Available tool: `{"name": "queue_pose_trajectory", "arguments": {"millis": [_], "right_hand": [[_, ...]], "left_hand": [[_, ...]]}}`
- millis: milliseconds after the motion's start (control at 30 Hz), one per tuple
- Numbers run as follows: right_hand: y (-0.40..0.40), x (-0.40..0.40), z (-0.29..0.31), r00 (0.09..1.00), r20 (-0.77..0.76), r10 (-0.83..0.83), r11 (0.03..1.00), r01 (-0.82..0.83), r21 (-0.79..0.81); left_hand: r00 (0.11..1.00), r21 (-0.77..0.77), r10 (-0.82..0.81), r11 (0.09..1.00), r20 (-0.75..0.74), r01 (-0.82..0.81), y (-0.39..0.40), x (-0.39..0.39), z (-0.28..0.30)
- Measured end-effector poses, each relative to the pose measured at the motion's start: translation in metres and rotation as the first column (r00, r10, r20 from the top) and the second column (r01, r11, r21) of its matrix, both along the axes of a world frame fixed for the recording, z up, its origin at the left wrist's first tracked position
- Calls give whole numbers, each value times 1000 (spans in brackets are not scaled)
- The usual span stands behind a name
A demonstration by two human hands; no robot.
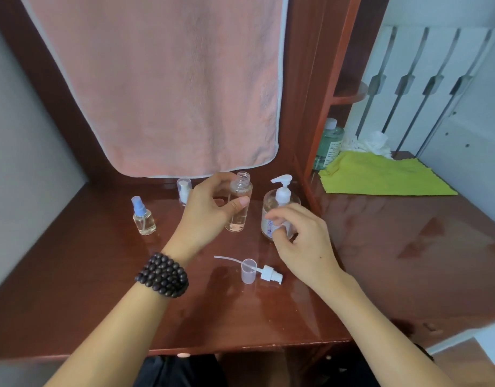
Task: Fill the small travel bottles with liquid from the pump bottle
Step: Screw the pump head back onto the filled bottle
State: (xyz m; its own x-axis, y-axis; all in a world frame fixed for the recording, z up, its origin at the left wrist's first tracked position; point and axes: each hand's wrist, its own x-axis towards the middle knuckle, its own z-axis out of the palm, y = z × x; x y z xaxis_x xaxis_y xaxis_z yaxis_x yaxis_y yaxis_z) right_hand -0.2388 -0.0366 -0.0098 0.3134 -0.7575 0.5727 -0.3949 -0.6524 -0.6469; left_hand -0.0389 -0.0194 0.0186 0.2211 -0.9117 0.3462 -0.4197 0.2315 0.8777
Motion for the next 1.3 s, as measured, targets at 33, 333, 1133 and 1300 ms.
{"name": "queue_pose_trajectory", "arguments": {"millis": [33, 333, 1133, 1300], "right_hand": [[5, -2, -7, 999, -46, -4, 999, 6, 45], [21, -2, -44, 778, -618, 115, 935, 126, 332], [-1, -58, 121, 970, -242, 20, 1000, -24, -16], [-9, -53, 127, 949, -315, 8, 991, -50, -126]], "left_hand": [[1000, 2, 9, 1000, 12, -9, 4, 1, -1], [1000, 33, 22, 999, 22, -23, 32, 10, -6], [1000, 38, 8, 999, 2, -8, 32, 2, -12], [1000, 42, -11, 999, 6, 11, 31, -1, -12]]}}
